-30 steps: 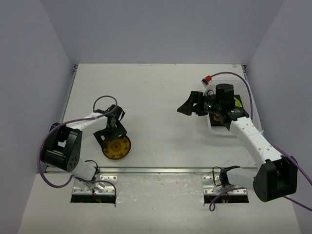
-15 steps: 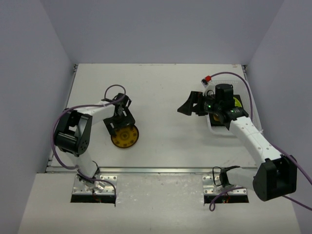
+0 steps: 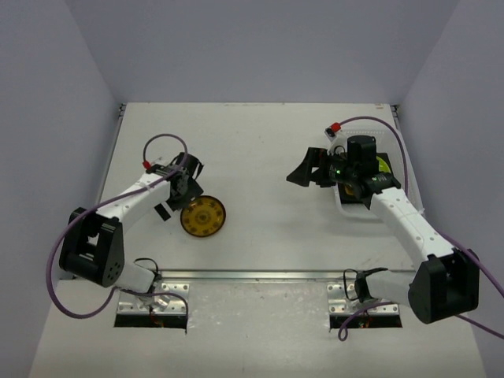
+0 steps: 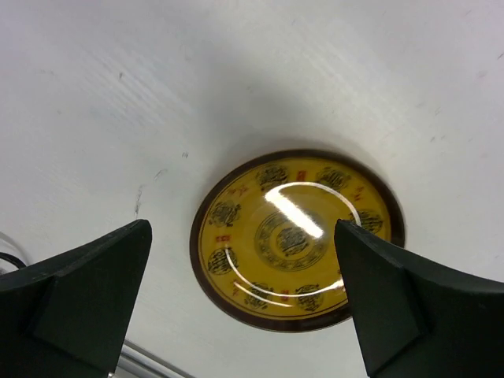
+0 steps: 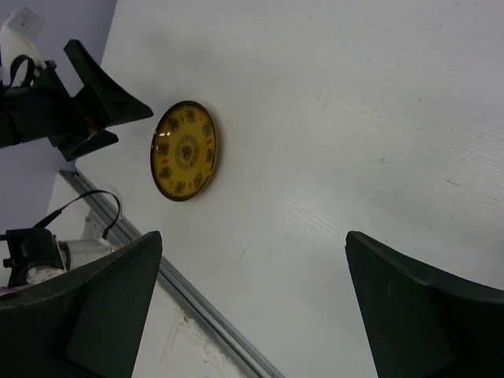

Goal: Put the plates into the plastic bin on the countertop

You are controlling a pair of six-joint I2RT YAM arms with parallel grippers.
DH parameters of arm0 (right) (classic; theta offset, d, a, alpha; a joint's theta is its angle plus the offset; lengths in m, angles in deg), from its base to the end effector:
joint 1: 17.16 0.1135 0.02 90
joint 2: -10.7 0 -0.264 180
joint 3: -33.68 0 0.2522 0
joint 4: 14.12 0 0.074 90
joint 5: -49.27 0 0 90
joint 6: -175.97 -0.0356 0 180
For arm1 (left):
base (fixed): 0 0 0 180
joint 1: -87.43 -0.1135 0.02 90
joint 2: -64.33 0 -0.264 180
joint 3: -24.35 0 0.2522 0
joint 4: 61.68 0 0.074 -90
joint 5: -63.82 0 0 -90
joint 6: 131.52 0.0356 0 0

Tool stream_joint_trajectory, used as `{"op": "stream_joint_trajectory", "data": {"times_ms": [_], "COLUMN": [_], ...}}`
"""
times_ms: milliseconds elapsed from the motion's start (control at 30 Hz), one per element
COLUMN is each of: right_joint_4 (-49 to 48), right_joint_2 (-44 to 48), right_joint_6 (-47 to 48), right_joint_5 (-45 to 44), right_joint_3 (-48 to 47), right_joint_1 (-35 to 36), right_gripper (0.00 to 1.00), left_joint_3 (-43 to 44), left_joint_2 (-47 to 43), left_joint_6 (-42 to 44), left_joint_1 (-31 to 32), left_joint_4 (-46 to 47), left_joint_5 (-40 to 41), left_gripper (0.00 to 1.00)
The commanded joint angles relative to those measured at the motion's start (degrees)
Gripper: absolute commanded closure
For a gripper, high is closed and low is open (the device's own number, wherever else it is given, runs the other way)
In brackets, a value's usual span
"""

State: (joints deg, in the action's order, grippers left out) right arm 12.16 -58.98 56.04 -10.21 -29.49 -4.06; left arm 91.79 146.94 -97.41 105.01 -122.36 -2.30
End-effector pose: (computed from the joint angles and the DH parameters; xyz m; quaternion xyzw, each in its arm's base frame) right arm 0.2558 0.0781 0.2758 -0.0007 0.8563 0.3844 0.3450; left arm 0.2479 -0.0634 0.2060 -0.3427 0.9088 0.0925 0.2194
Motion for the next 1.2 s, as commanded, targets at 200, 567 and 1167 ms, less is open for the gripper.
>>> {"op": "stream_joint_trajectory", "data": {"times_ms": [200, 567, 1167], "right_joint_4": [-3.93, -4.36, -5.28], "right_joint_2": [-0.06, 0.39, -0.02], "right_joint_6": [0.21, 0.98, 0.93], "right_joint_5": [2.75, 2.6, 6.75], "right_joint_3": [0.53, 1.02, 1.19], "right_joint_1": [-0.1, -0.01, -0.15], "right_gripper": [0.01, 0.01, 0.01], "left_joint_3": [-9.66, -11.96, -19.91], "left_joint_2": [2.26, 6.42, -1.86], "left_joint_6": [4.91, 6.06, 9.99], "left_joint_1": [-0.01, -0.06, -0.65], "left_joint_4": [11.4, 14.81, 27.3], "left_joint_5": [-5.98, -6.63, -12.26], "left_gripper": [0.0, 0.54, 1.0]}}
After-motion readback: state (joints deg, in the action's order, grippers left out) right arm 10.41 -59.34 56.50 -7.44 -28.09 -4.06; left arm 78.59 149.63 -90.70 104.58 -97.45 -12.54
